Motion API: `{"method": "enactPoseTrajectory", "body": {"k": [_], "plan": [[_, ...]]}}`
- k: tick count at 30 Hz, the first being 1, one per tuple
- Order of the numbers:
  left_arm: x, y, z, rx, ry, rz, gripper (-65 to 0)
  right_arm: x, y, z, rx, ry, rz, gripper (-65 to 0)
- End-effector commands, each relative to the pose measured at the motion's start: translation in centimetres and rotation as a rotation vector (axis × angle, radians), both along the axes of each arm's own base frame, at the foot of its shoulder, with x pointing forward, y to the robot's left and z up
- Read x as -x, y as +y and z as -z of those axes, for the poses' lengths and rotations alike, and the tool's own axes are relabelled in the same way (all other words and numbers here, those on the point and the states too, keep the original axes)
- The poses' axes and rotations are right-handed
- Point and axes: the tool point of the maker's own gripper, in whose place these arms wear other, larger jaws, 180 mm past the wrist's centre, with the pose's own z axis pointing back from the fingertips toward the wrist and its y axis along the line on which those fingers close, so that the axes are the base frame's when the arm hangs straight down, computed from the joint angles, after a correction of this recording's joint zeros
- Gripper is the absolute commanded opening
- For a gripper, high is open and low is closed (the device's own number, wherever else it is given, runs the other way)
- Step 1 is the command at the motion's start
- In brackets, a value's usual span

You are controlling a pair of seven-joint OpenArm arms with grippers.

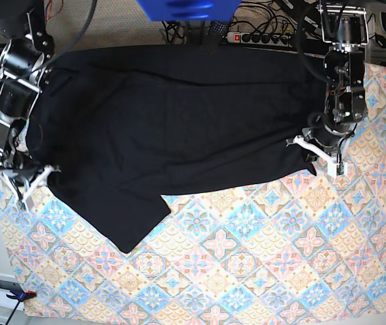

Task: Fold the T-shirt properly
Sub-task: 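Grasp the shirt's side edge with both grippers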

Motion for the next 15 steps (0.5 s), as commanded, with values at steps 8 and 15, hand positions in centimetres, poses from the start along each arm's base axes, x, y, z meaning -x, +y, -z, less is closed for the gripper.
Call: {"method": "enactPoseTrajectory", "body": {"k": [8,15], "plan": [[0.3,0.0,-1.1,-0.009,-0.037,0.012,-65.0,-3.1,-1.1,-2.2,0.010,-0.050,-0.039,-30.8],[1.2,1.6,-1.0,-0.001,-0.031,-0.042,-65.0,-3.9,-0.6,-2.3,0.004,-0.087,-0.059,-23.4]]}}
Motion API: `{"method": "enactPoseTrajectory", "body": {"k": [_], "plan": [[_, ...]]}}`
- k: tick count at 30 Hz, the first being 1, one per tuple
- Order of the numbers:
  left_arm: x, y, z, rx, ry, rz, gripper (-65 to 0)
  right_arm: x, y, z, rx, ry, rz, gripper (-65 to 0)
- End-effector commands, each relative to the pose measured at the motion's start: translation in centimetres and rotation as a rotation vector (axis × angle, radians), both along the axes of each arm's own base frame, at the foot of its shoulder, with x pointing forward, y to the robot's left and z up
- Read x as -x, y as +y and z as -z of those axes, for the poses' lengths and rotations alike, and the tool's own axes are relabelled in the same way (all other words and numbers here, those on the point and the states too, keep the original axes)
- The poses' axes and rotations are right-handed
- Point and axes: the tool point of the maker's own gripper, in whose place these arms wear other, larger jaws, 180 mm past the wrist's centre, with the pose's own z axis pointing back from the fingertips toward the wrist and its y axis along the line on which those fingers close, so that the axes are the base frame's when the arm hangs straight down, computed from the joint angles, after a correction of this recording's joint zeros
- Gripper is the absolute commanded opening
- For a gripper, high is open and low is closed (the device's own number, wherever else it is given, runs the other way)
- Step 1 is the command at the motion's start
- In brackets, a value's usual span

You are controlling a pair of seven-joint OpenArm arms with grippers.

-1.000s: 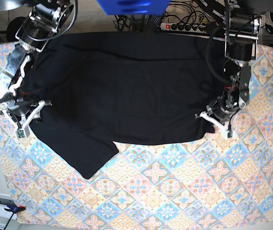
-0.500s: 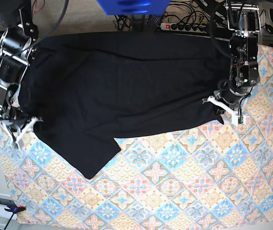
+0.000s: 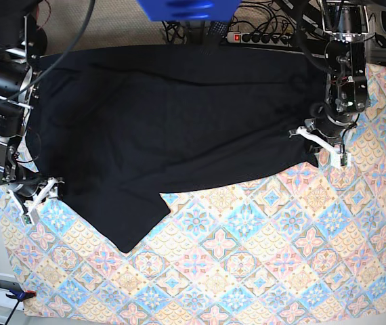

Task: Fold the T-shirt properly
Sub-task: 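Grasp the shirt's side edge with both grippers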

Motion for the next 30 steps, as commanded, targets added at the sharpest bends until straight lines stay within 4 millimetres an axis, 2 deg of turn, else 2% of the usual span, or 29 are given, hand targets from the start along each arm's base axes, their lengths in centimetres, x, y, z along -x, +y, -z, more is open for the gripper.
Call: {"method": "enactPoseTrajectory", "body": {"k": [1,4,8,15,19,27,30], "plan": [[-0.5,0.6,-1.2,0.004,-0.044,-0.009,-65.0,-1.3,-1.5,-2.0,0.017,-0.058,0.015,-23.3],[-0.4,0.7,-1.4,0.042,-0.052,-0.028,-65.0,-1.1,-1.2,-1.5,-0.004,-0.062,0.023,-23.3],[-0.4,1.5,-1.7,0.050,-0.062,-0.054,-65.0,0.1,-0.6,0.7,-0.076,-0.059,0.065,-23.3],[0.3,1.5,-1.2,0.051,-0.044,-0.055,-65.0,1.3,-0.2,2.4,-0.150,-0.089,0.122,-23.2],[0.3,1.5,-1.2,0.051,-0.044,-0.055,-65.0,1.3,-0.2,2.5,-0.154,-0.095,0.126,-23.2],[0.4,1.5,-1.1,0.051,-0.043,-0.055,-65.0,0.2,-0.9,1.0,-0.159,-0.182,0.142,-23.3],[0.4,1.5,-1.1,0.051,-0.043,-0.055,-65.0,0.2,-2.4,1.0,-0.107,-0.182,0.186,-23.3]]}}
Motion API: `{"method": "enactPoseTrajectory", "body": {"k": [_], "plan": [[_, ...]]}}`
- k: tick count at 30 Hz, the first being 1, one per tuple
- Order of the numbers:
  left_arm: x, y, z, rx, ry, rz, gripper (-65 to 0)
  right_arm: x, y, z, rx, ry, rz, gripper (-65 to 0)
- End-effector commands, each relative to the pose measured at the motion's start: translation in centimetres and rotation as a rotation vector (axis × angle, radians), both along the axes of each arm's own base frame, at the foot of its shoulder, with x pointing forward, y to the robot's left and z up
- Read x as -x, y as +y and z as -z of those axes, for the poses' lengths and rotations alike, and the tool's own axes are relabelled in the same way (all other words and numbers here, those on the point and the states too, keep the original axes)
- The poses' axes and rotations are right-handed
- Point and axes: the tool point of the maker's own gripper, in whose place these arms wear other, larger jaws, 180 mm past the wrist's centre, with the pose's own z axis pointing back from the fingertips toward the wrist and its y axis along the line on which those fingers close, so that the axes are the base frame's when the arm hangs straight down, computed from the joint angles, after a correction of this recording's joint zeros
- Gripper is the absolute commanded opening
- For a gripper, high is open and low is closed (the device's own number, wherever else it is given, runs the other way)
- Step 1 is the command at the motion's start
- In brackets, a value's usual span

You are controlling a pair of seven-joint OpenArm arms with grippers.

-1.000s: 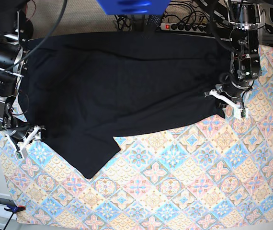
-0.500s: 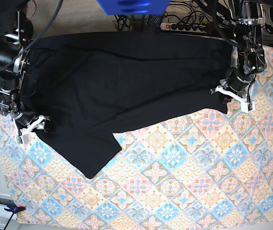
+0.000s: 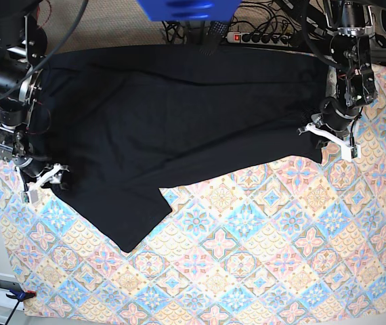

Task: Fold the T-shirt properly
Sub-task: 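Grasp the shirt's side edge with both grippers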

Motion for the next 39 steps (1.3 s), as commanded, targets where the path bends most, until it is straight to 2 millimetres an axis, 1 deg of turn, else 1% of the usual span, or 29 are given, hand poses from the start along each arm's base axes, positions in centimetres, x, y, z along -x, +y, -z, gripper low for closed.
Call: {"method": "enactPoseTrajectory", "body": {"k": [1,11,14,17,22,24,26,31,33,35,37,39], "plan": [[-0.9,0.5,-1.3,-0.015,-0.046,-0.001,-65.0,-1.6,-2.0,-2.4,0.026,-0.070,0.031,-23.3],[-0.9,0.5,-1.3,-0.015,-0.046,-0.001,-65.0,-1.4,-2.2,-2.1,0.043,-0.055,0.029,-23.2],[-0.9,0.5,-1.3,-0.015,-0.046,-0.001,-65.0,-0.6,-1.9,-1.1,0.110,0.001,-0.041,-23.2],[-0.9,0.5,-1.3,-0.014,-0.046,-0.001,-65.0,0.5,-2.1,0.0,0.199,0.069,-0.124,-23.2],[-0.9,0.5,-1.3,-0.014,-0.048,-0.001,-65.0,0.8,-2.0,0.4,0.216,0.088,-0.145,-23.9],[-0.9,0.5,-1.3,-0.014,-0.048,-0.001,-65.0,0.8,-2.0,0.4,0.216,0.088,-0.145,-27.6],[-0.9,0.5,-1.3,-0.014,-0.048,-0.001,-65.0,0.7,-2.1,0.2,0.216,0.082,-0.142,-33.6],[-1.1,0.5,-1.4,-0.014,-0.051,-0.001,-65.0,0.4,-2.1,0.0,0.217,0.073,-0.142,-45.3],[-1.1,0.5,-1.4,-0.014,-0.051,-0.001,-65.0,0.4,-2.0,-0.1,0.216,0.072,-0.143,-51.5],[-1.1,0.5,-1.4,-0.013,-0.050,0.000,-65.0,0.2,-2.1,-0.2,0.216,0.067,-0.142,-56.2],[-1.1,0.5,-1.4,-0.013,-0.052,0.000,-65.0,-0.5,-2.2,-1.0,0.231,0.042,-0.146,-60.4],[-1.1,0.4,-1.4,-0.012,-0.052,0.000,-65.0,-1.7,-2.4,-2.5,0.261,-0.007,-0.155,-64.8]]}}
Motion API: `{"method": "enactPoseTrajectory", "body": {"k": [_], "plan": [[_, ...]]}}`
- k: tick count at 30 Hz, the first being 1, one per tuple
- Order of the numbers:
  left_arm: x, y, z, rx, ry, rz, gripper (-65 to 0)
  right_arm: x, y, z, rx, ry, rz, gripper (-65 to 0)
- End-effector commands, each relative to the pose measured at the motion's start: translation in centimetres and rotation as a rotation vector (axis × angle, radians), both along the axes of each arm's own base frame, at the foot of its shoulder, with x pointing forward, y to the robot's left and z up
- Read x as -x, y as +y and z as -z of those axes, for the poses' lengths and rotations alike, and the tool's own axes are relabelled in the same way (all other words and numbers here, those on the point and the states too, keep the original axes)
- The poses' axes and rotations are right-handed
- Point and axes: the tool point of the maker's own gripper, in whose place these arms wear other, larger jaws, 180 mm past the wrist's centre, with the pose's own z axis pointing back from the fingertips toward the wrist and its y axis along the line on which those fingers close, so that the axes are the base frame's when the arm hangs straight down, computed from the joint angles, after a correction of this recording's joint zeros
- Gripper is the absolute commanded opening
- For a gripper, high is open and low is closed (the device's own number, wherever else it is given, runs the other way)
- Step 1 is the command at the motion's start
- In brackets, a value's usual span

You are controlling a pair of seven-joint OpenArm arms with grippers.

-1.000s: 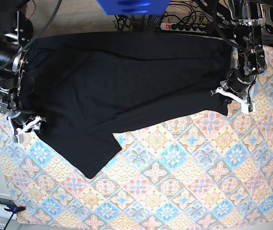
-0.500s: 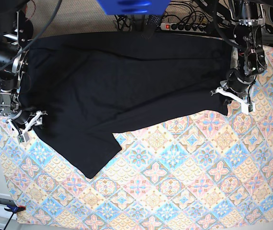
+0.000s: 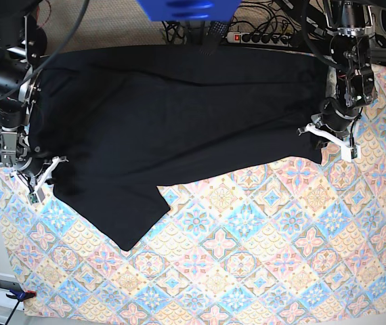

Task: Fold the T-shirt properly
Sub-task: 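Grasp the shirt's side edge with both grippers, then fold the grasped side edge over toward the opposite side with both grippers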

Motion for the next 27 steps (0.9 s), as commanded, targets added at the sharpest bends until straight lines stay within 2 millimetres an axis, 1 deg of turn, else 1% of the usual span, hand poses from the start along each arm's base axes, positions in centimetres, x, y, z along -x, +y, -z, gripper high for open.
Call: {"method": "enactPoseTrajectory", "body": {"k": [1,4,5,7,10,13,14,15,17,18,19,20,22,23,24,27], "plan": [[-1.0,0.5,-1.3,-0.013,-0.048,0.000,-65.0,-2.6,-1.6,-3.3,0.028,-0.105,0.016,-65.0],[-1.0,0.5,-1.3,-0.013,-0.048,0.000,-65.0,-3.8,-1.9,-5.1,0.056,-0.155,0.000,-65.0],[-1.0,0.5,-1.3,-0.013,-0.048,0.000,-65.0,-3.7,-2.1,-5.2,0.060,-0.160,0.004,-65.0],[-1.0,0.5,-1.3,-0.013,-0.049,-0.002,-65.0,-2.9,-2.8,-5.1,0.059,-0.168,0.028,-65.0],[-1.0,0.5,-1.3,-0.013,-0.049,-0.002,-65.0,-2.1,-3.6,-5.5,0.069,-0.195,0.050,-65.0],[-1.1,0.3,-1.8,-0.016,-0.061,0.004,-65.0,-0.2,-3.9,-4.4,0.089,-0.172,0.045,-65.0],[-1.3,0.3,-2.2,-0.020,-0.073,0.010,-65.0,0.4,-4.0,-4.1,0.098,-0.167,0.039,-65.0],[-1.4,0.1,-2.7,-0.024,-0.085,0.015,-65.0,0.9,-4.0,-3.9,0.107,-0.162,0.033,-65.0],[-1.1,-0.2,-3.2,-0.029,-0.095,0.026,-65.0,1.8,-4.0,-3.7,0.126,-0.158,0.018,-65.0],[-1.1,-0.4,-3.7,-0.034,-0.109,0.036,-65.0,2.3,-4.0,-3.7,0.139,-0.158,0.007,-65.0],[-1.3,-0.7,-4.4,-0.039,-0.126,0.044,-65.0,2.6,-4.0,-3.8,0.151,-0.162,-0.002,-65.0],[-0.9,-0.9,-4.5,-0.041,-0.127,0.051,-65.0,3.1,-4.1,-3.9,0.165,-0.167,-0.010,-65.0],[-0.5,-1.3,-5.1,-0.045,-0.137,0.064,-65.0,3.7,-4.8,-4.9,0.190,-0.194,0.000,-65.0],[-0.3,-1.1,-5.3,-0.049,-0.142,0.062,-65.0,3.8,-5.3,-5.6,0.203,-0.214,0.008,-65.0],[0.1,-0.6,-5.7,-0.059,-0.145,0.050,-65.0,4.3,-5.8,-6.1,0.213,-0.229,0.024,-65.0],[0.9,0.2,-6.1,-0.076,-0.147,0.033,-65.0,6.5,-7.2,-6.3,0.241,-0.228,0.054,-65.0]]}}
